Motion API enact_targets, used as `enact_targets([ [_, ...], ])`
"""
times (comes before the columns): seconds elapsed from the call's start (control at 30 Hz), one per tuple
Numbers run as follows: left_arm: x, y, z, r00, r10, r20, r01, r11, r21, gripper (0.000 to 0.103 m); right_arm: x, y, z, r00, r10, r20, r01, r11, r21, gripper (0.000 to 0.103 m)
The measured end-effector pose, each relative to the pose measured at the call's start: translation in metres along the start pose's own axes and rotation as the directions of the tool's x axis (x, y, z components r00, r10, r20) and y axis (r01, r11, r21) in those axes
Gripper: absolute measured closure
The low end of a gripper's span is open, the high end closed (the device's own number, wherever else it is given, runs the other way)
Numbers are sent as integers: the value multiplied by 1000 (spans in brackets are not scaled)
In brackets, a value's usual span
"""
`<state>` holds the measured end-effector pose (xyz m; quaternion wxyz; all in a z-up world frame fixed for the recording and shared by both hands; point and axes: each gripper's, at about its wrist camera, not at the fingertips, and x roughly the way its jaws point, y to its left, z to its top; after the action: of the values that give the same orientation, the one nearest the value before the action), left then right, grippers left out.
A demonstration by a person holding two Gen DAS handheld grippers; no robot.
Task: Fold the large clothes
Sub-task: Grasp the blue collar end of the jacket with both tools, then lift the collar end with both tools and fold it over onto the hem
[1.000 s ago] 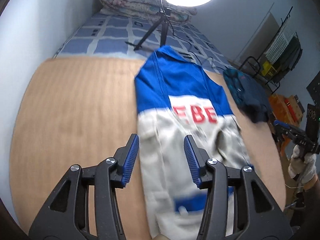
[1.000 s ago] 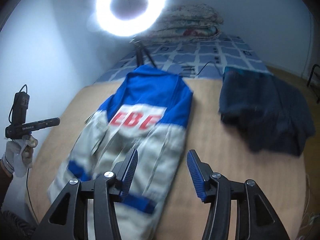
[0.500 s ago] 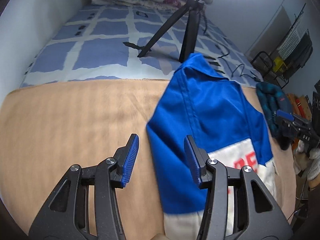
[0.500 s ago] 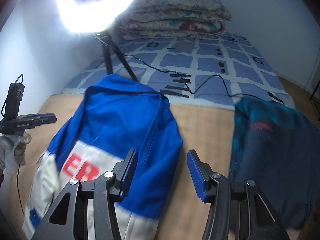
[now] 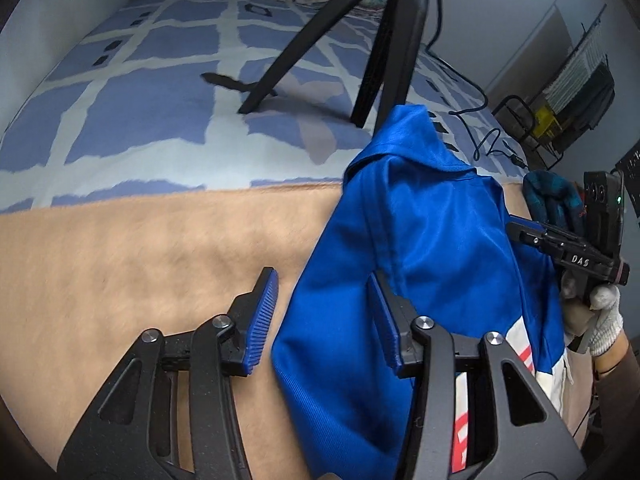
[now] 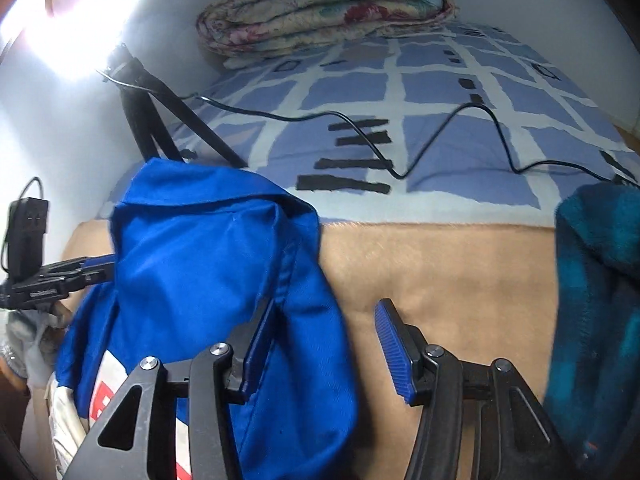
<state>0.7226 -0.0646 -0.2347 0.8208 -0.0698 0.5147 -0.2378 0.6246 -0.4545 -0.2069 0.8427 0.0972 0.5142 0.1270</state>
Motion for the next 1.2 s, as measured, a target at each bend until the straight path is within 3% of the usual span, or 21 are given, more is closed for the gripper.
enact_targets([
  [0.07,3,-7,1,1000,-1,-5,1,1000,17,90,1,-2,1,999,45,2,-45,999,16,77],
  [0.1,3,-12,0,1000,2,-5,-2,999,35,97,1,-2,1,997,82,-2,-82,996,22,81],
  [0.17,1,-25,-2,999,33,9,-34,995,89,100,-1,5,0,997,81,3,-81,997,-11,98],
  [0.23,-3,-30,-4,998,51,23,-53,993,103,101,-5,13,-1,998,59,15,-59,997,-43,102],
  [0.63,-64,-51,-14,989,23,145,-38,994,102,102,-55,43,2,991,-27,134,38,996,-83,103],
  [0.9,-126,-76,-35,976,-59,209,37,993,111,103,-129,69,-12,972,52,230,-24,992,-123,103],
  [1.2,-213,-113,-96,957,-99,274,65,990,129,103,-222,100,-67,952,99,289,-49,984,-174,103],
])
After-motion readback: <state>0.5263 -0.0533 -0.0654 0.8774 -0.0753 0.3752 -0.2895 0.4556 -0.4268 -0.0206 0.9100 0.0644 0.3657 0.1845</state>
